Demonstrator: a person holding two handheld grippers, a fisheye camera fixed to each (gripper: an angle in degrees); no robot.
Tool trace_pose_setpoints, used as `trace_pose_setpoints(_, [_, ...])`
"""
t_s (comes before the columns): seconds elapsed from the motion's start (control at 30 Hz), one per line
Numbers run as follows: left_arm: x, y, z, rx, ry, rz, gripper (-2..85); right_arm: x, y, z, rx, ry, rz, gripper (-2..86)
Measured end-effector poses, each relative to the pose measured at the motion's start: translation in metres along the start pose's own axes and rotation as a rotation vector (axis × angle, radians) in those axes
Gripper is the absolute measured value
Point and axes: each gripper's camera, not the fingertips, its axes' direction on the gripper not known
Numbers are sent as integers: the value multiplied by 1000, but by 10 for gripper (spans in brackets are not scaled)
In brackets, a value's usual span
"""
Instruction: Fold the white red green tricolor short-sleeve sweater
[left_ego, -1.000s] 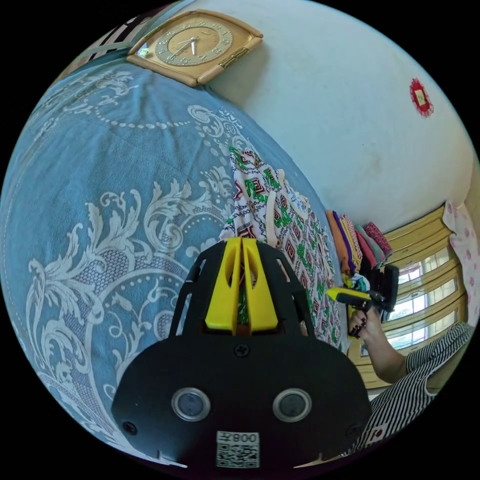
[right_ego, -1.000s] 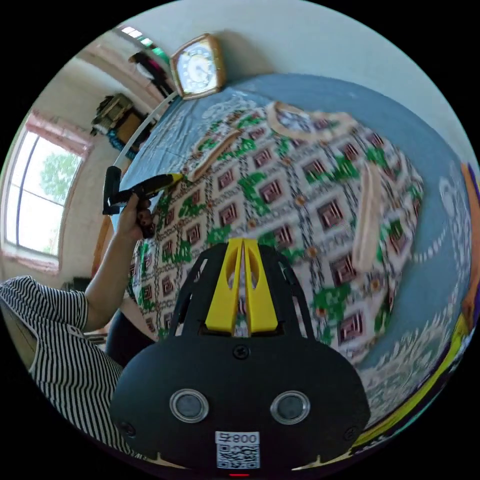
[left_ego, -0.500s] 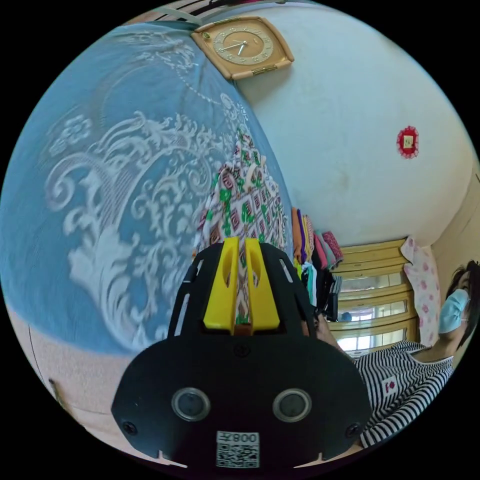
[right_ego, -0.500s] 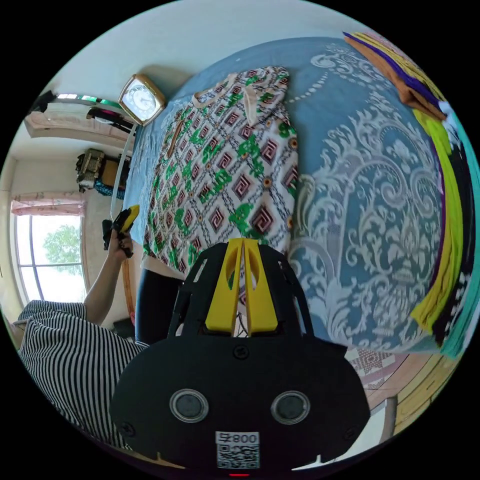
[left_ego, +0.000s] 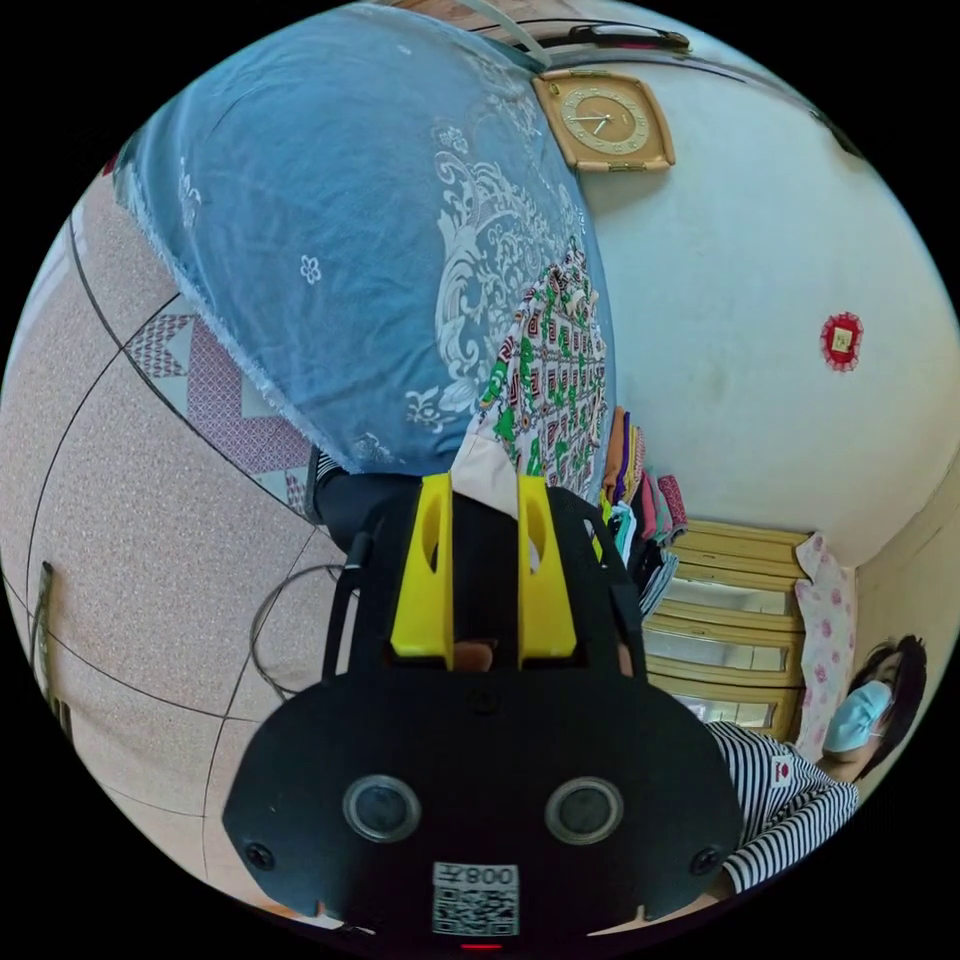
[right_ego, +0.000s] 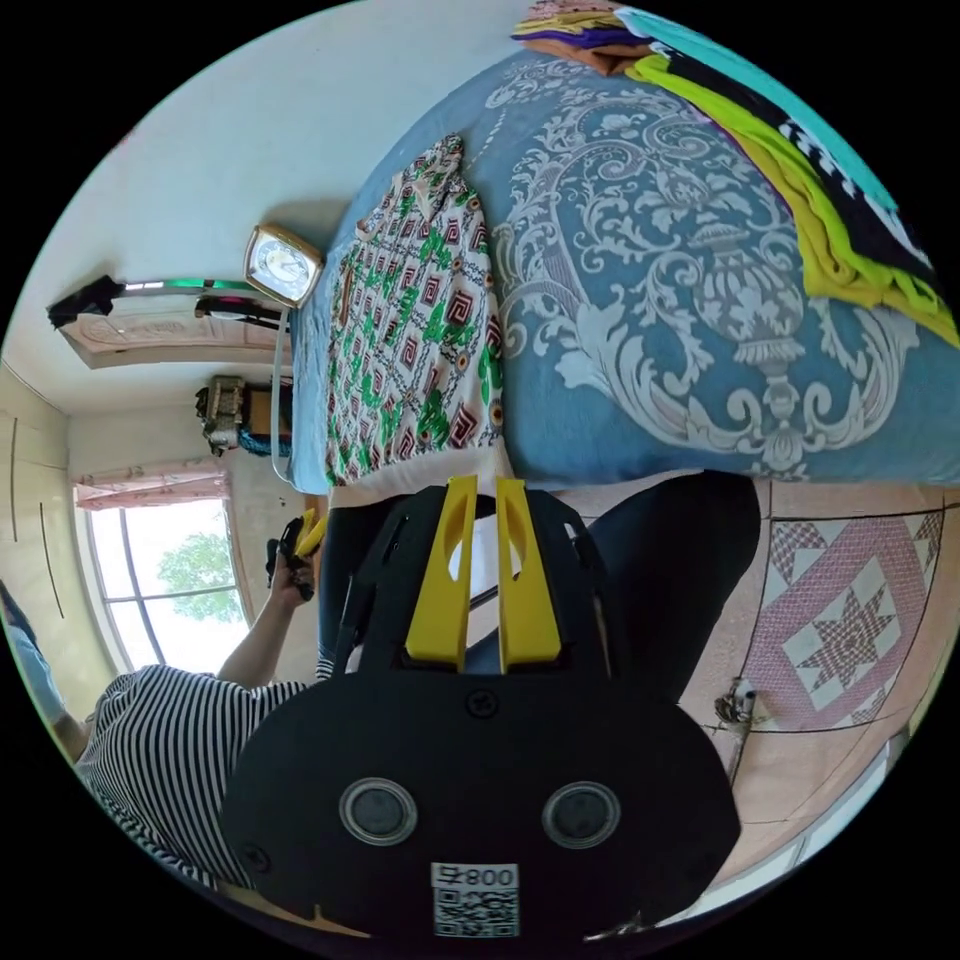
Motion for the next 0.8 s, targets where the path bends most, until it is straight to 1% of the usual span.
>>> trace_pose_setpoints(0.1, [-9,7,8,-13,6,11,108,16,22,4,-5,-33,-2,44])
trace_pose_setpoints(0.4, [-41,11,45,-92,-21,7,126,50,66,1,-11,-10,15,67])
trace_pose_setpoints(0.8, [-75,27,86,-185,64,9,126,92,113,11,-11,-18,110,93])
